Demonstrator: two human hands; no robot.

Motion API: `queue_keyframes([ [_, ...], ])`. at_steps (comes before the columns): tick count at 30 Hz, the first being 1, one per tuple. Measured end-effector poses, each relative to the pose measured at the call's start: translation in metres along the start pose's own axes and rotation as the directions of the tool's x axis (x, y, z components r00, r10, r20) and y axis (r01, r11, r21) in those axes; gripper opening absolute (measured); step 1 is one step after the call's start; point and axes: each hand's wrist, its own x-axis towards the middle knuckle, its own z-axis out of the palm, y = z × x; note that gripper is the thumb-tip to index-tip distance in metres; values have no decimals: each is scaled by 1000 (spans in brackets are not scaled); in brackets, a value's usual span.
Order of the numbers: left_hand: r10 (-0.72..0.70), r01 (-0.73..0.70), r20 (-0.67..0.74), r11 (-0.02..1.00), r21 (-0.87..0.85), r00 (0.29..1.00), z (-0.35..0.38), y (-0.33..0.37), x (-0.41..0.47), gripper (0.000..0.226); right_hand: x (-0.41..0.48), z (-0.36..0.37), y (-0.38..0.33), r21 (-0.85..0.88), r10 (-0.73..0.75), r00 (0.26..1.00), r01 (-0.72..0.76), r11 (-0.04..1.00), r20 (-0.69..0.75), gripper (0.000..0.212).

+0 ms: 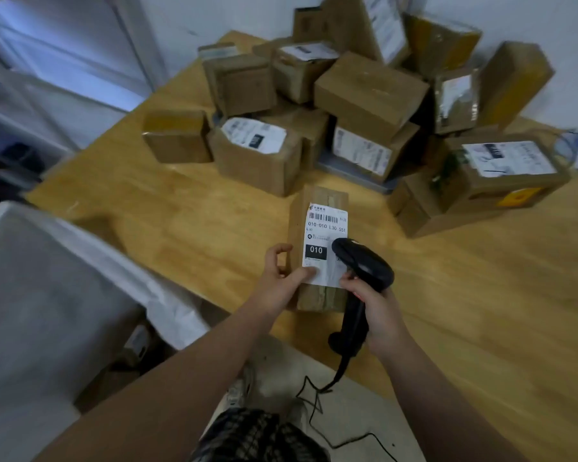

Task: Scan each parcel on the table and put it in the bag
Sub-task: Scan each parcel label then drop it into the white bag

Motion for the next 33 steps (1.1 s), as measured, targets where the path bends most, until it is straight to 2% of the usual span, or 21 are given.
queue_keyframes([
  [5,125,-122,-101,992,28,987,-75,-17,-50,65,-26,54,27,-72,25,983,-12,997,179,10],
  [8,212,-199,-142,975,97,967,-118,-34,-83,72,-44,90,46,-152,90,966,-53,987,243,22],
  [12,215,-173,-281,970,170,935,-180,-75,-119,70,-68,140,81,-255,150,933,-66,965,326,19],
  [15,100,-69,-419,994,89,903,-226,-109,-137,60,-78,178,116,-443,189,919,-17,896,347,12],
  [17,-43,52,-518,999,3,854,-262,-133,-141,58,-78,202,141,-581,226,907,24,814,354,10],
  [19,-189,216,-587,976,-25,787,-300,-155,-136,75,-75,226,162,-672,256,895,63,737,365,10],
  [21,-269,377,-627,925,43,731,-338,-172,-125,85,-73,253,176,-720,263,876,128,683,405,15],
  [24,-245,532,-639,790,304,729,-383,-182,-101,77,-66,300,184,-726,264,843,198,659,469,33],
  [27,-149,568,-624,609,553,767,-420,-204,-66,80,-47,343,203,-743,303,812,221,632,499,38],
  [28,-114,569,-602,500,653,790,-430,-215,-53,82,-39,354,213,-752,324,803,218,622,500,37],
  [31,-127,462,-454,40,886,882,-447,-251,-27,82,-12,372,256,-811,395,791,206,548,468,29],
  [33,-108,413,-422,-92,906,900,-459,-274,-14,80,5,374,286,-856,431,792,212,472,433,30],
])
